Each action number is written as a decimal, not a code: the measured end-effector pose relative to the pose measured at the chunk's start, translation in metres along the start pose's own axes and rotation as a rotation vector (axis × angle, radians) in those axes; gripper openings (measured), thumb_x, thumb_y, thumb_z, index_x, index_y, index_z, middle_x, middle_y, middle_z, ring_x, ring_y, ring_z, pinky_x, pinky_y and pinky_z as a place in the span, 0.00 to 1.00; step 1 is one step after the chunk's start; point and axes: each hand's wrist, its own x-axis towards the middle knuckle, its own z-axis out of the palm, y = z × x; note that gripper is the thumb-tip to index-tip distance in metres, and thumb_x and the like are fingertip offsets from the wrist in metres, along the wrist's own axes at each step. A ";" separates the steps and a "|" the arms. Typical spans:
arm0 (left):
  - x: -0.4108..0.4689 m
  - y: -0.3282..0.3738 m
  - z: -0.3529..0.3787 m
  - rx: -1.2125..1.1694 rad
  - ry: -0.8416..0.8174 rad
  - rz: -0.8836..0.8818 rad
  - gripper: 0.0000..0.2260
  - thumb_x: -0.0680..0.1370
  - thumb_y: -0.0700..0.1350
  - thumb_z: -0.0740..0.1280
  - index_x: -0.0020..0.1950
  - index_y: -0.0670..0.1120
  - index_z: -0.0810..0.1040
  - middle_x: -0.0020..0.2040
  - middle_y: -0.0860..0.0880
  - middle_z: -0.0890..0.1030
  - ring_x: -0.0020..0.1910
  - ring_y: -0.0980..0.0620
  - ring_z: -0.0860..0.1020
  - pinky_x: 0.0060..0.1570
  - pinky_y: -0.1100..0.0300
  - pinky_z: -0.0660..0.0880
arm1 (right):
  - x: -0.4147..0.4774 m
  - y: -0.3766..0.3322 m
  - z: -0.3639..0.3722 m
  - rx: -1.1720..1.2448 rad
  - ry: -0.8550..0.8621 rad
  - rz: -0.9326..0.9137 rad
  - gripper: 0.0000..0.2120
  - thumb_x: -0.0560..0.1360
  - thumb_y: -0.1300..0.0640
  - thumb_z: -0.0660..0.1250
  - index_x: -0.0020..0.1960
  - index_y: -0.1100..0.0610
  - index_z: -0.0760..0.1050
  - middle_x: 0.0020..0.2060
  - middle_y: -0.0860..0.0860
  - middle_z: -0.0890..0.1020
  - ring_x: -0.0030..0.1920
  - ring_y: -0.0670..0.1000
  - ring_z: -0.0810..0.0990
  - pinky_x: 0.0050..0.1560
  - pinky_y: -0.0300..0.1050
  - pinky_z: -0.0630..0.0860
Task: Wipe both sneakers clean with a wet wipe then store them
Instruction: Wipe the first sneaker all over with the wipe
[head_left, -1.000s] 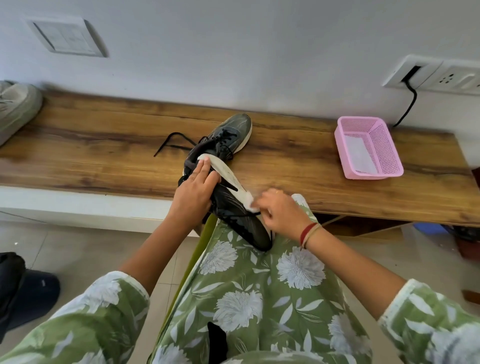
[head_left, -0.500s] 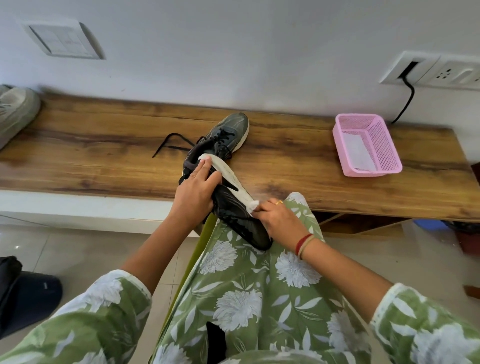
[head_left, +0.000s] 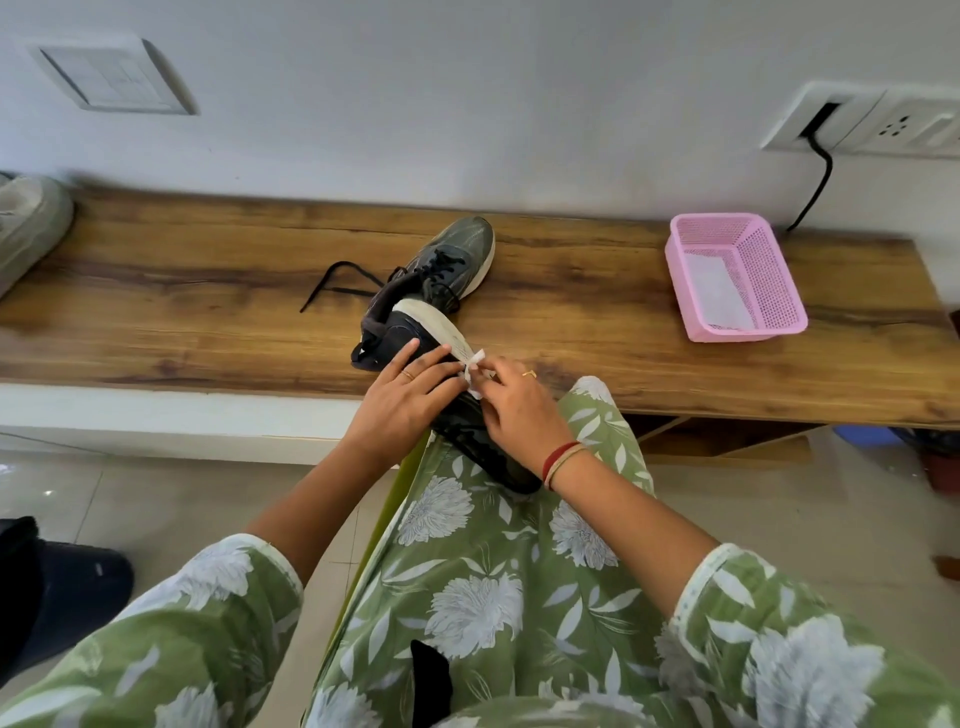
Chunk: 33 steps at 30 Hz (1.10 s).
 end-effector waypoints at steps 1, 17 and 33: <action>0.000 0.000 0.001 0.007 -0.008 0.019 0.13 0.75 0.41 0.65 0.60 0.45 0.77 0.60 0.46 0.79 0.67 0.45 0.72 0.72 0.48 0.55 | -0.003 -0.002 0.001 -0.012 0.007 0.005 0.14 0.74 0.65 0.63 0.60 0.63 0.75 0.52 0.58 0.76 0.49 0.57 0.76 0.48 0.50 0.76; 0.005 -0.005 0.002 0.025 0.003 0.035 0.12 0.75 0.46 0.61 0.55 0.48 0.79 0.59 0.50 0.80 0.63 0.50 0.72 0.62 0.54 0.61 | 0.003 -0.014 -0.025 0.148 0.117 0.203 0.13 0.77 0.65 0.61 0.60 0.59 0.77 0.54 0.53 0.78 0.56 0.52 0.73 0.58 0.40 0.67; 0.011 0.001 0.001 -0.087 -0.041 -0.077 0.12 0.69 0.39 0.74 0.50 0.46 0.78 0.60 0.47 0.80 0.65 0.47 0.74 0.68 0.54 0.59 | -0.061 -0.008 -0.029 -0.100 -0.180 0.223 0.16 0.77 0.67 0.59 0.61 0.56 0.76 0.55 0.52 0.75 0.56 0.52 0.70 0.57 0.42 0.71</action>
